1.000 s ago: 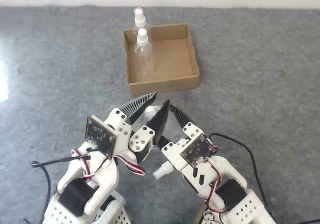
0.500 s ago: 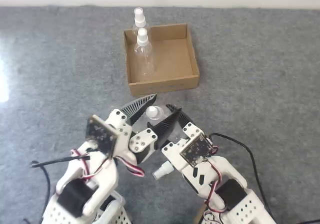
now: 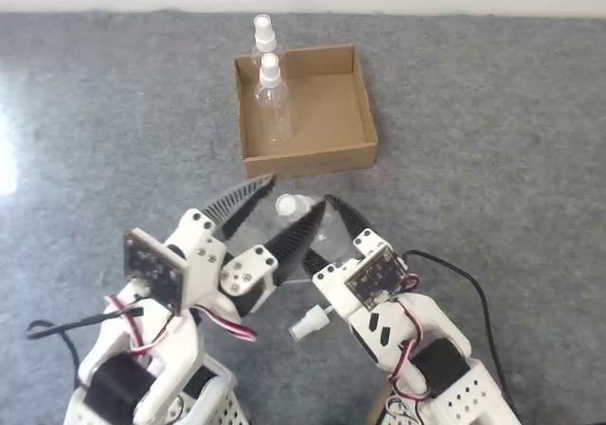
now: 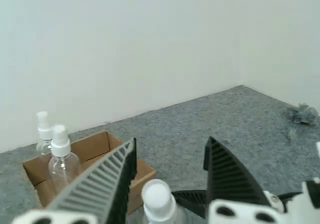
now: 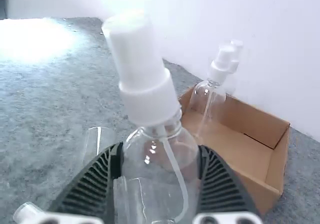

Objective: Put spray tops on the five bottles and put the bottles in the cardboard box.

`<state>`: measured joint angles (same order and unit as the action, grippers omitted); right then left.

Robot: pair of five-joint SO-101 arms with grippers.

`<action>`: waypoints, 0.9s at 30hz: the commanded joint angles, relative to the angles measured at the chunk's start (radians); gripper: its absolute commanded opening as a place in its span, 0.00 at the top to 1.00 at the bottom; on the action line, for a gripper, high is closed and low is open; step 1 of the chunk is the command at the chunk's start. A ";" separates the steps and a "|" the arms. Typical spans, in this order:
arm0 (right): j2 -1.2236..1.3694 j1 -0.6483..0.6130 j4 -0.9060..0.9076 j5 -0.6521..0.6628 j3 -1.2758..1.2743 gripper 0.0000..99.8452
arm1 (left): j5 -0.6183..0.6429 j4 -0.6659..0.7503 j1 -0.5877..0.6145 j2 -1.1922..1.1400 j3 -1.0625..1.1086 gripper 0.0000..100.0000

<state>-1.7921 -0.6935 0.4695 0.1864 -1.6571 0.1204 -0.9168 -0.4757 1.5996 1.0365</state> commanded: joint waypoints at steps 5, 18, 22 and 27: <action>-0.024 0.022 -0.004 0.003 0.055 0.96 | 0.018 -0.003 0.112 0.008 -0.036 0.80; -0.024 0.016 0.007 0.003 0.101 0.96 | 0.012 0.221 0.072 0.002 0.189 0.80; -0.024 0.015 0.007 0.003 0.103 0.96 | 0.011 0.221 0.064 0.000 0.193 0.80; -0.024 -0.039 0.007 0.006 0.098 0.96 | 0.011 0.222 0.063 0.000 0.193 0.80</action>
<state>-1.7921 -0.6935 0.4695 0.1864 -1.6387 0.1281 -0.7234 -0.4066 1.5934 1.2344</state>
